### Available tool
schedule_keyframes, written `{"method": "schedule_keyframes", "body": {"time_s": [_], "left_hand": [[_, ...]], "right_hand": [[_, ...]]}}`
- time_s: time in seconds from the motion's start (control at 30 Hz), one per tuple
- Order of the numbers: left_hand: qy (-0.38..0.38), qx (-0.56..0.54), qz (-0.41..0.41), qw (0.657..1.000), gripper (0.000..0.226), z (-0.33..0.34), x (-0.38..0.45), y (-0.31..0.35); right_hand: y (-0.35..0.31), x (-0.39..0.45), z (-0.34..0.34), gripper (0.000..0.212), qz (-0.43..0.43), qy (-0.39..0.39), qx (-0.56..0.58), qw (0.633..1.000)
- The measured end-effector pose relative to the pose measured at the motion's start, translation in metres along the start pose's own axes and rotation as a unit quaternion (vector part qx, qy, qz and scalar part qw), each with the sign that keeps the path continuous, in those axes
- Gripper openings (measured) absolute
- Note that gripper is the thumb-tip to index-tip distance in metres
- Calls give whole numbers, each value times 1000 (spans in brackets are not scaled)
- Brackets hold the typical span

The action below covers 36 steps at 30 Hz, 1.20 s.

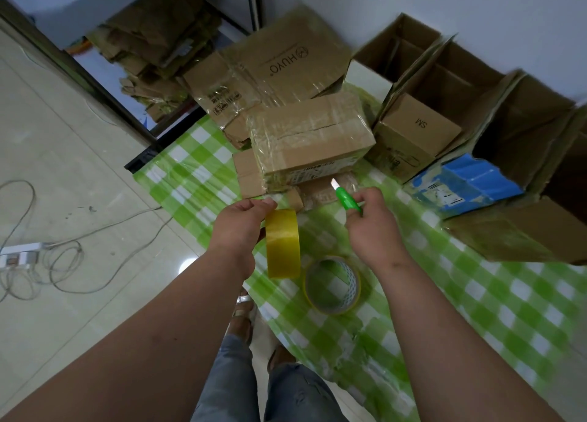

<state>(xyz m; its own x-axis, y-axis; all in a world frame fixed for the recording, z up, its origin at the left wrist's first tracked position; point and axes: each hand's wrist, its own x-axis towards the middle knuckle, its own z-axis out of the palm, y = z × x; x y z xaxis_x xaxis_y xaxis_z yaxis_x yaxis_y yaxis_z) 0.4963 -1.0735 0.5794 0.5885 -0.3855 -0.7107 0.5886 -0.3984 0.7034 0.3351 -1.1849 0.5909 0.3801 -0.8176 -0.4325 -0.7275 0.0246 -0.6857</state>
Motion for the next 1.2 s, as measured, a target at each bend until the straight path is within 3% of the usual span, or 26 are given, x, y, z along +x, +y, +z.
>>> {"method": "schedule_keyframes", "body": {"time_s": [0.2, 0.37, 0.7, 1.2], "left_hand": [[1, 10, -3, 1000, 10, 3, 1, 0], [1, 13, -1, 1000, 13, 4, -3, 0], [-3, -11, 5, 1000, 10, 7, -8, 3], [-55, -72, 33, 995, 18, 8, -7, 0]], "right_hand": [[-42, -9, -2, 18, -106, -94, -37, 989], [-56, -8, 12, 11, -145, -80, -101, 981], [-80, -2, 17, 19, -185, -78, -204, 958], [-84, 5, 25, 26, -205, -43, -273, 939]]}}
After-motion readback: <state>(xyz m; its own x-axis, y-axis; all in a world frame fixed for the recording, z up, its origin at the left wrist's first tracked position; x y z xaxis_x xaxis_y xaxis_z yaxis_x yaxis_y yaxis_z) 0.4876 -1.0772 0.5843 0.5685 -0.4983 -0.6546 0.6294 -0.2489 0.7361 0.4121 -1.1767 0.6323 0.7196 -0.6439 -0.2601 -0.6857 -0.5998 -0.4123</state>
